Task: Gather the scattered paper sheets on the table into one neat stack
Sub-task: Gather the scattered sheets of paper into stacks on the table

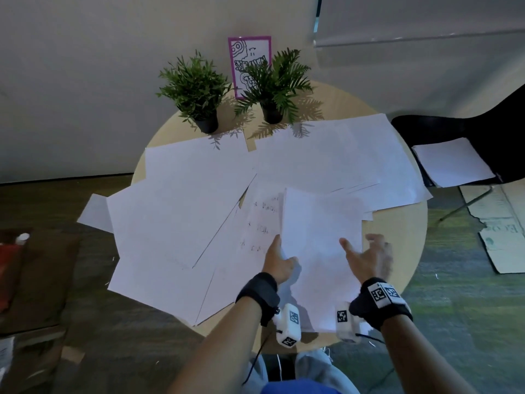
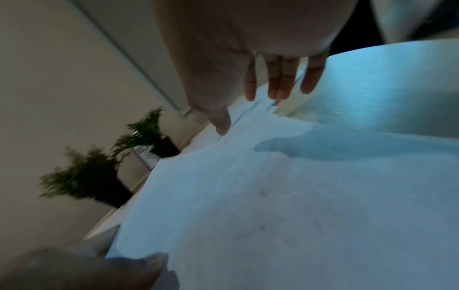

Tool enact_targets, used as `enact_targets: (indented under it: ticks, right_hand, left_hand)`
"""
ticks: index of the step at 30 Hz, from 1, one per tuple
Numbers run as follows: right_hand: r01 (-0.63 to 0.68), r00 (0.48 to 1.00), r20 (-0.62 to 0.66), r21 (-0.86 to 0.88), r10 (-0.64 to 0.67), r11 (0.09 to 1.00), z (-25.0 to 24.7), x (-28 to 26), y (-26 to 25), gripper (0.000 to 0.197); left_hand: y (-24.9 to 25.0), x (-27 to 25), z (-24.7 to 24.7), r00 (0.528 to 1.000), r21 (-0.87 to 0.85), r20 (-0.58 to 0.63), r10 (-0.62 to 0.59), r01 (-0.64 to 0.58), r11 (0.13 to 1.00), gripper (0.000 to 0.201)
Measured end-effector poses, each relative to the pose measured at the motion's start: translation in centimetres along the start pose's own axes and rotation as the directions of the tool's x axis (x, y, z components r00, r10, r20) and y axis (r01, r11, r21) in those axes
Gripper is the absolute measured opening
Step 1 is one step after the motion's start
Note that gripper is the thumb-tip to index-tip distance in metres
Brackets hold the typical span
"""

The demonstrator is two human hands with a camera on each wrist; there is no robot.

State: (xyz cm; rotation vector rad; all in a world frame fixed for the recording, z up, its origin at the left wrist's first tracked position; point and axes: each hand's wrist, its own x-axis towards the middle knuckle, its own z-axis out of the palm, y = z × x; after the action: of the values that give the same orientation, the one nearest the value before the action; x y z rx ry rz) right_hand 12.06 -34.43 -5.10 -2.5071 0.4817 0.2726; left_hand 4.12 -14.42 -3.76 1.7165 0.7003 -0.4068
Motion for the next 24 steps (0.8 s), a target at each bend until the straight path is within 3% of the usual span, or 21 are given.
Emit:
enact_targets:
  ticks: [2, 4, 11, 16, 20, 24]
  right_hand:
    - [0.13, 0.99, -0.061, -0.002, -0.129, 0.992, 0.0, 0.0, -1.5, 0.054]
    - [0.216, 0.976, -0.035, 0.012, -0.215, 0.976, 0.2, 0.4, -2.9, 0.046]
    - [0.088, 0.99, 0.099, 0.086, -0.096, 0.992, 2.0, 0.7, -6.1, 0.056]
    - [0.112, 0.986, 0.139, -0.135, -0.093, 0.985, 4.5, -1.1, -7.7, 0.103]
    - [0.1, 0.987, 0.145, -0.197, -0.071, 0.975, 6.3, -2.5, -9.7, 0.118]
    - [-0.114, 0.954, 0.282, 0.033, 0.1, 0.993, 7.5, -3.0, -11.3, 0.111]
  left_hand:
    - [0.2, -0.1, 1.0, 1.0, -0.007, -0.013, -0.004, 0.004, 1.0, 0.068]
    - [0.7, -0.8, 1.0, 0.995, -0.006, -0.053, 0.079, -0.08, 0.997, 0.053]
    - [0.0, -3.3, -8.8, 0.952, -0.105, -0.218, 0.217, -0.243, 0.964, 0.043]
    - [-3.1, -3.6, -18.0, 0.942, -0.236, -0.312, 0.123, -0.203, 0.95, 0.055]
    - [-8.8, -2.1, -22.8, 0.919, -0.246, -0.394, 0.026, -0.133, 0.96, 0.073]
    - [-8.4, -3.0, -23.3, 0.903, -0.214, -0.429, -0.025, -0.075, 0.974, 0.041]
